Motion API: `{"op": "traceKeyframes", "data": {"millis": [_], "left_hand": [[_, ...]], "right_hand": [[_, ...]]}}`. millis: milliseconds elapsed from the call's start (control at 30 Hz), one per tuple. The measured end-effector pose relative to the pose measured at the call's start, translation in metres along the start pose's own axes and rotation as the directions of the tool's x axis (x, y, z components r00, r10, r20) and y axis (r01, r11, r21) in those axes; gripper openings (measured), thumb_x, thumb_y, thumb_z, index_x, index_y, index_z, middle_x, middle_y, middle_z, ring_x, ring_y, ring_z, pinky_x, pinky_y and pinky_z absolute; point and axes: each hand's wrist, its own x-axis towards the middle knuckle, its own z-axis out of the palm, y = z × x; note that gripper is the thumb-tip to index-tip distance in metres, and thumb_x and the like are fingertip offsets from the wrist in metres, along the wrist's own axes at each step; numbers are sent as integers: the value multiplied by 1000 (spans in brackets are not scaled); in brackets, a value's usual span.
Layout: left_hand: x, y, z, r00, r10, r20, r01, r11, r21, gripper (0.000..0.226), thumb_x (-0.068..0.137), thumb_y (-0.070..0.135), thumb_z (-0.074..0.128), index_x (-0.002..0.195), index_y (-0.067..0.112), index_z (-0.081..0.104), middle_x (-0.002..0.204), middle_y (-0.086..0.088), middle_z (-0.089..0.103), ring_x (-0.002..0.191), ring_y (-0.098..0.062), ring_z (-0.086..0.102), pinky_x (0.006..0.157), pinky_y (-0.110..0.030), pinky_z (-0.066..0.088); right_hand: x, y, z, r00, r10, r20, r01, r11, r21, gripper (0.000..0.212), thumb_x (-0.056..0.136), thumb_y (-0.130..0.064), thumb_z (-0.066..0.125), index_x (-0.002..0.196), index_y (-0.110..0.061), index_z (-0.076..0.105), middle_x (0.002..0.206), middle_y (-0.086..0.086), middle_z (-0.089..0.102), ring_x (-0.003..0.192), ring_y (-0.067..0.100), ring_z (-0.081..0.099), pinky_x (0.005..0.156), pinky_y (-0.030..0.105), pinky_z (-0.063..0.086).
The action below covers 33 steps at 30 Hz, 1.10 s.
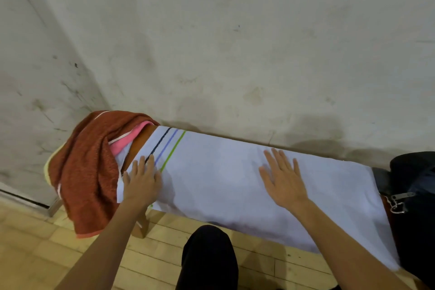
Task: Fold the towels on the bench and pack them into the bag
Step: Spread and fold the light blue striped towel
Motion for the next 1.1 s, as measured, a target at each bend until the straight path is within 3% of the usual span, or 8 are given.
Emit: {"op": "traceKeyframes", "data": {"millis": [200, 333, 433, 667, 733, 833, 967, 1100], "left_hand": [[-17, -44, -14, 999, -36, 8, 36, 999, 12, 61, 91, 6, 42, 150, 9, 26, 153, -14, 30, 143, -36, 25, 112, -53, 27], [-11, -77, -12, 994, -93, -65, 88, 994, -71, 30, 85, -4, 53, 115, -6, 55, 114, -24, 51, 103, -42, 47, 88, -48, 37], [-12, -80, -19, 981, -166, -105, 133, 956, -260, 14, 88, 0, 59, 102, -3, 57, 96, -18, 51, 89, -33, 47, 74, -38, 35], [-10, -63, -24, 964, -264, 3, 234, 852, -469, 44, 82, 35, 77, 97, -1, 60, 91, -19, 57, 99, -34, 49, 72, -37, 37], [-8, -59, -26, 951, -310, -10, 264, 825, -499, 50, 81, 44, 77, 81, -3, 60, 76, -24, 57, 87, -42, 54, 66, -39, 38], [-7, -52, -35, 936, -351, 12, 300, 781, -548, 46, 84, 28, 78, 54, 6, 51, 52, -13, 43, 56, -30, 47, 53, -37, 33], [-4, -48, -41, 904, -403, 146, 414, 733, -540, 41, 85, 18, 76, 52, 6, 55, 57, -10, 49, 58, -25, 49, 61, -40, 44], [-2, -45, -39, 923, -378, 64, 345, 746, -569, 31, 91, 17, 60, 65, 8, 48, 62, -6, 44, 59, -25, 42, 57, -34, 34]], "right_hand": [[3, -41, 28, 995, -67, 74, 69, 997, -24, 89, 80, -69, -17, 158, -32, 0, 166, -8, -7, 152, 13, -12, 123, 46, -10], [1, -36, 39, 996, -58, 63, 65, 990, -123, 88, 81, -72, -24, 158, -33, -6, 166, -8, -11, 152, 13, -15, 122, 45, -11], [2, -37, 40, 996, -59, 61, 67, 989, -135, 85, 83, -69, -19, 158, -32, -7, 166, -8, -12, 152, 13, -15, 122, 45, -11], [2, -36, 40, 995, -57, 76, 68, 987, -145, 76, 88, -65, -14, 157, -33, -10, 165, -8, -15, 151, 13, -18, 123, 46, -10], [3, -36, 40, 995, -62, 80, 73, 986, -152, 80, 85, -67, -19, 157, -33, -11, 164, -8, -17, 150, 13, -19, 122, 46, -11], [3, -35, 41, 994, -63, 85, 76, 984, -163, 83, 82, -67, -24, 157, -33, -13, 164, -8, -18, 150, 13, -20, 122, 45, -12], [3, -37, 37, 991, -56, 120, 75, 983, -167, 81, 84, -67, -20, 156, -32, -14, 164, -7, -19, 150, 14, -20, 122, 45, -13], [5, -41, 30, 982, -35, 184, 65, 985, -159, 71, 95, -63, 0, 157, -30, -13, 164, -6, -19, 151, 15, -20, 122, 45, -13]]}}
